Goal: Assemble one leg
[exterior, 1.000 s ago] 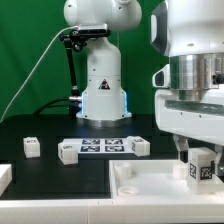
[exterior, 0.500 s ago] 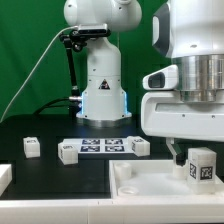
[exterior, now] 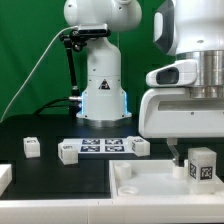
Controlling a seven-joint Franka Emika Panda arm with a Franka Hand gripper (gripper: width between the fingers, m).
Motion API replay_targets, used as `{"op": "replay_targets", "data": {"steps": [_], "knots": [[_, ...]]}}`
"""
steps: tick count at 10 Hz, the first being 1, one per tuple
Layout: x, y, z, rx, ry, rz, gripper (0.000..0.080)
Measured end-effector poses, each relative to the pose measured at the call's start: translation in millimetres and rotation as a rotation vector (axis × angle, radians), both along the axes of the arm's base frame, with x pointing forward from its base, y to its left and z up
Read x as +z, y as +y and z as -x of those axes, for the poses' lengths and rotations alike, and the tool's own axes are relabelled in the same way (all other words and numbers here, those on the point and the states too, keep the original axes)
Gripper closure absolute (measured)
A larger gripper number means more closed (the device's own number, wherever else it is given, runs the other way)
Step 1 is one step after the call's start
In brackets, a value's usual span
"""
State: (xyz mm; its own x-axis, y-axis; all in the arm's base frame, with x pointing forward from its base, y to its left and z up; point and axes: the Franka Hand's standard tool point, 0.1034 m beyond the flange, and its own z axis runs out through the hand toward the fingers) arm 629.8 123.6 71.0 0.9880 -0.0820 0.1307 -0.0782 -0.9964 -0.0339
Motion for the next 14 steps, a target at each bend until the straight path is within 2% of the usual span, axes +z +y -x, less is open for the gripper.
{"op": "replay_targets", "data": {"steps": [3,4,5,6,8,14], "knots": [[0.2,-2.3,-1.1,0.159,-0.007,0.036,0.0150],[0.1,-2.4,-1.1,0.150,-0.007,0.035,0.0241],[0.0,-2.5,-1.1,0.150,-0.007,0.035,0.0423],[0.1,-2.5,-1.2,0.150,-0.007,0.035,0.0509],[-0.2,-2.3,-0.6,0.027,-0.005,0.019,0.0509],[-1.0,-12.6,1.5,-0.779,0.009,-0.097,0.0508]]}}
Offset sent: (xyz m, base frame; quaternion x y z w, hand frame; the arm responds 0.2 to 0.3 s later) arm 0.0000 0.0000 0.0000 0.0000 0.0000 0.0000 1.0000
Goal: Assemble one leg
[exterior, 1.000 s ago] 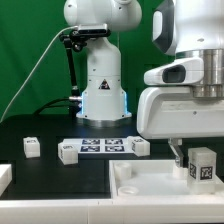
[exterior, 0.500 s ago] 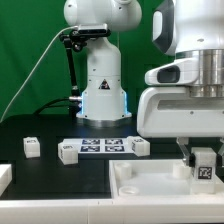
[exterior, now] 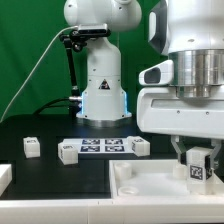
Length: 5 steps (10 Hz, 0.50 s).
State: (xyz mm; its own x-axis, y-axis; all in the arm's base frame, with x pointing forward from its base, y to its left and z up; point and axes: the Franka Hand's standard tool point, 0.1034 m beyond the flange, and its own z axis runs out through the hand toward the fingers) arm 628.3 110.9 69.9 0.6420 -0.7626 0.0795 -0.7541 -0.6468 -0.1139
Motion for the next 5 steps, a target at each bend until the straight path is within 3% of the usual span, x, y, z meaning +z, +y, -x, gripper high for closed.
{"op": "replay_targets", "data": {"steps": [1,5], "knots": [[-0.1,-0.2,1.7,-0.172,0.002,-0.015,0.0508],[-0.3,0.0,4.3,-0.460,0.025,-0.054,0.0507]]}}
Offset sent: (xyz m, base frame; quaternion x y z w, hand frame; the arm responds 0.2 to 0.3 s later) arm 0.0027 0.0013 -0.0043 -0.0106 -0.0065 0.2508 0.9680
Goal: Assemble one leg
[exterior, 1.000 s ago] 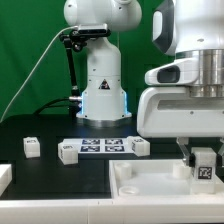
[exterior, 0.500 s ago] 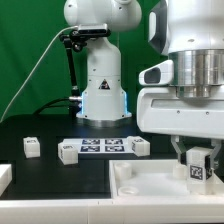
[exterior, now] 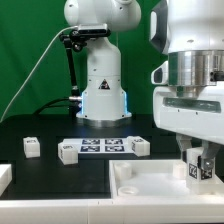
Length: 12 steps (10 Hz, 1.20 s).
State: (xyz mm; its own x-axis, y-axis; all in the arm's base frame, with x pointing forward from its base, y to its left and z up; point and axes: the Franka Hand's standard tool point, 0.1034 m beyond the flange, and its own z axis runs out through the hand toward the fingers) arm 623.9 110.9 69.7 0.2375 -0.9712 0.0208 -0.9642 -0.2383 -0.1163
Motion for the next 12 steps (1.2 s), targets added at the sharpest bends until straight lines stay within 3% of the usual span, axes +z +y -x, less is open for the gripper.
{"op": "replay_targets", "data": {"steps": [1,2,3,4,5,8,12], "knots": [[-0.4,0.3,0.1,0.002,0.000,0.000,0.0507],[-0.9,0.2,0.3,0.031,0.001,0.004,0.0415],[-1.0,0.4,0.4,0.031,0.001,0.004,0.0241],[-0.4,1.0,-0.1,0.105,0.001,0.015,0.0241],[-0.5,4.0,0.3,0.224,0.001,0.029,0.0169],[0.2,11.6,1.1,0.545,0.006,0.066,0.0151],[0.3,7.6,0.2,0.979,0.004,0.116,0.0151]]}}
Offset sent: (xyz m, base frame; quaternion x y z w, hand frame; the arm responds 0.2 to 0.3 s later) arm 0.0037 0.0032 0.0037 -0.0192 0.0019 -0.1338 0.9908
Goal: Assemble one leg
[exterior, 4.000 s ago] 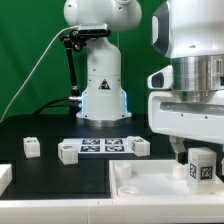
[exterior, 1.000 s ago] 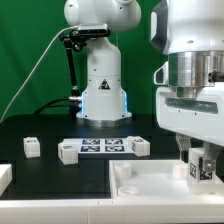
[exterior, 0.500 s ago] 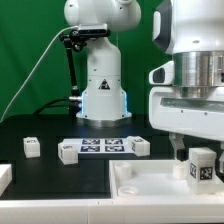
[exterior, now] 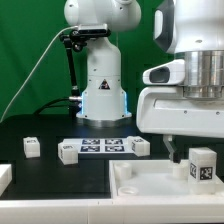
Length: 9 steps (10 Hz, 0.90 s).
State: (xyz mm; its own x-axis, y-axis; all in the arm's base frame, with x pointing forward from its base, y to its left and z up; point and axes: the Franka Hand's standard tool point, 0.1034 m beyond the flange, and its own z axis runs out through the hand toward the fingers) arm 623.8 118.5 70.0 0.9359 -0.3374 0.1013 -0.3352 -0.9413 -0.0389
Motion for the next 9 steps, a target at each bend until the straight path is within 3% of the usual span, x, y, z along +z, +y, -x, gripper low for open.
{"op": "replay_targets", "data": {"steps": [6,8,9], "knots": [[2.5,-4.8,-3.8,0.508,-0.002,0.084,0.0151],[2.3,-4.9,-3.8,0.501,-0.002,0.083,0.0428],[1.5,-5.0,-3.1,0.456,0.000,0.078,0.0509]]}}
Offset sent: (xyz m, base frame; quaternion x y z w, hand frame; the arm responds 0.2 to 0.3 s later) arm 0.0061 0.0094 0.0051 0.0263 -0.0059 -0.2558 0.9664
